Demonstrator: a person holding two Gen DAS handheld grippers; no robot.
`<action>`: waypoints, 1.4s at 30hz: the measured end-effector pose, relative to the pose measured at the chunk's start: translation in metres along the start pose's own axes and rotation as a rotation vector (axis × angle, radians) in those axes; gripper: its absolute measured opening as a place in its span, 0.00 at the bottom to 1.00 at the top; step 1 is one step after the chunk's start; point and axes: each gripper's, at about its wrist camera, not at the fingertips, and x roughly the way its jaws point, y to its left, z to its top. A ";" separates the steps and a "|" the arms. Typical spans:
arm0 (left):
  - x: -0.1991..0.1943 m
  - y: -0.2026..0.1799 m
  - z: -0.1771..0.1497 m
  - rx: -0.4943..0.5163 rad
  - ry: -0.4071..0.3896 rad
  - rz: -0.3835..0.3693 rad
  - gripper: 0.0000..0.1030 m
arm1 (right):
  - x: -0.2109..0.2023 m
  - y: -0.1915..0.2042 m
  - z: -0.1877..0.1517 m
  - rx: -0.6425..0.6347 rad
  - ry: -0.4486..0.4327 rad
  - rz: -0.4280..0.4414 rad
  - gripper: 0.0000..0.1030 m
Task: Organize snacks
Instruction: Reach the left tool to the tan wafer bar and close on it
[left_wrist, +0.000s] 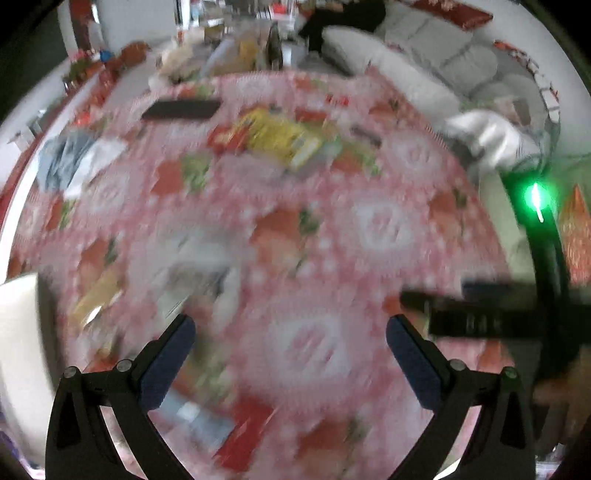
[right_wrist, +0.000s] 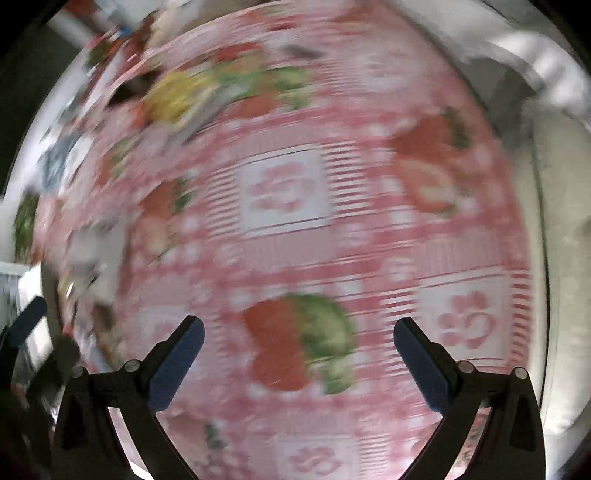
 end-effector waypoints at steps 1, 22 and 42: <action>-0.005 0.014 -0.011 0.003 0.022 0.043 1.00 | 0.000 0.019 0.000 -0.057 0.001 0.003 1.00; 0.000 0.170 -0.018 0.154 0.148 0.280 1.00 | 0.065 0.166 0.095 0.205 0.063 -0.081 1.00; 0.076 0.188 0.047 0.214 0.247 0.181 1.00 | 0.013 0.128 0.035 0.134 0.077 -0.013 1.00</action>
